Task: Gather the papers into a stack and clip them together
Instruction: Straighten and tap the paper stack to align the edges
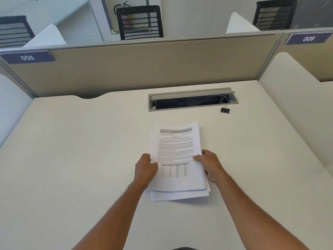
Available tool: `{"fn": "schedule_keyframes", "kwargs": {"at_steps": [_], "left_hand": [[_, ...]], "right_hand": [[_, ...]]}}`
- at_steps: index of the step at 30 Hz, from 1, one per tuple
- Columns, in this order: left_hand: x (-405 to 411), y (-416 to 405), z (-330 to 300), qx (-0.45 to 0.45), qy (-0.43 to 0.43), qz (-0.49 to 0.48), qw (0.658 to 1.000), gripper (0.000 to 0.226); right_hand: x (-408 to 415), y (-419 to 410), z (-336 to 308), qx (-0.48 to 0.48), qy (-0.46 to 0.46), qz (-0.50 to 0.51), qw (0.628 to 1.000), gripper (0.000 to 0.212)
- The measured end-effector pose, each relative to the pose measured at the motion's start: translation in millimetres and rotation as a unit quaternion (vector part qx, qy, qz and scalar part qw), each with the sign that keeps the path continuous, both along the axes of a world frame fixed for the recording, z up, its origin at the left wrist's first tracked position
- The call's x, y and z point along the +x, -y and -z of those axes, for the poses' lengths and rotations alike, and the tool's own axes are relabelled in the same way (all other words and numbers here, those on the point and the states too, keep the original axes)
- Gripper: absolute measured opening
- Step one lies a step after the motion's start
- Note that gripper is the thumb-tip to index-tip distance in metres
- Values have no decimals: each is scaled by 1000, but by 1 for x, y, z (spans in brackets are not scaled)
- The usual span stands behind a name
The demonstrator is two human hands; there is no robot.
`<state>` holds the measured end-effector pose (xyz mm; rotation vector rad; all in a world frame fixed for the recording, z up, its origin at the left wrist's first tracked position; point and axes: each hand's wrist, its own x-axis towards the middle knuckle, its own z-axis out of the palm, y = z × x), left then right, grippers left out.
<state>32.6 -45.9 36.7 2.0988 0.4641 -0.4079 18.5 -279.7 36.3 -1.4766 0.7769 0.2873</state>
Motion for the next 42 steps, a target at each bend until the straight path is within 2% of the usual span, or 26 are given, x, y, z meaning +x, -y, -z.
{"fn": "schedule_keyframes", "kwargs": {"at_steps": [1, 6, 8, 11, 13, 17, 21, 24, 30, 38, 40, 42], "left_hand": [[1, -1, -1, -6, -1, -2, 1000, 20], [11, -9, -5, -42, -27, -30, 998, 53], [18, -16, -10, -115, -37, -46, 992, 60], [24, -29, -27, -286, -42, -10, 957, 40], [26, -32, -41, -325, 21, 19, 945, 34], [21, -21, -68, -274, 207, 13, 939, 45], [14, -10, -77, -200, 301, -23, 932, 46], [8, -9, -70, -175, 298, -41, 937, 42], [2, -8, -55, -176, 257, -54, 949, 48], [6, 2, -58, -159, 264, -70, 949, 21], [8, -1, -61, -145, 270, -67, 949, 22], [11, -4, -68, -116, 286, -58, 949, 21]], "right_hand": [[1, 2, -2, 9, -3, -17, 1000, 28], [5, 13, -16, 52, 24, -18, 998, 30], [5, 14, -22, 85, 45, -18, 995, 30], [6, 11, -29, 103, 89, -50, 989, 33], [10, 5, -35, 60, 126, -65, 988, 35], [14, -11, -60, -54, 236, -53, 969, 28], [13, -27, -71, -85, 318, -20, 944, 33], [10, -32, -60, -77, 309, -18, 948, 36], [7, -36, -49, -69, 291, -34, 954, 46], [8, -38, -59, -94, 298, -29, 949, 44], [10, -33, -75, -118, 329, -16, 937, 49], [13, -27, -97, -181, 393, -9, 901, 63]]}}
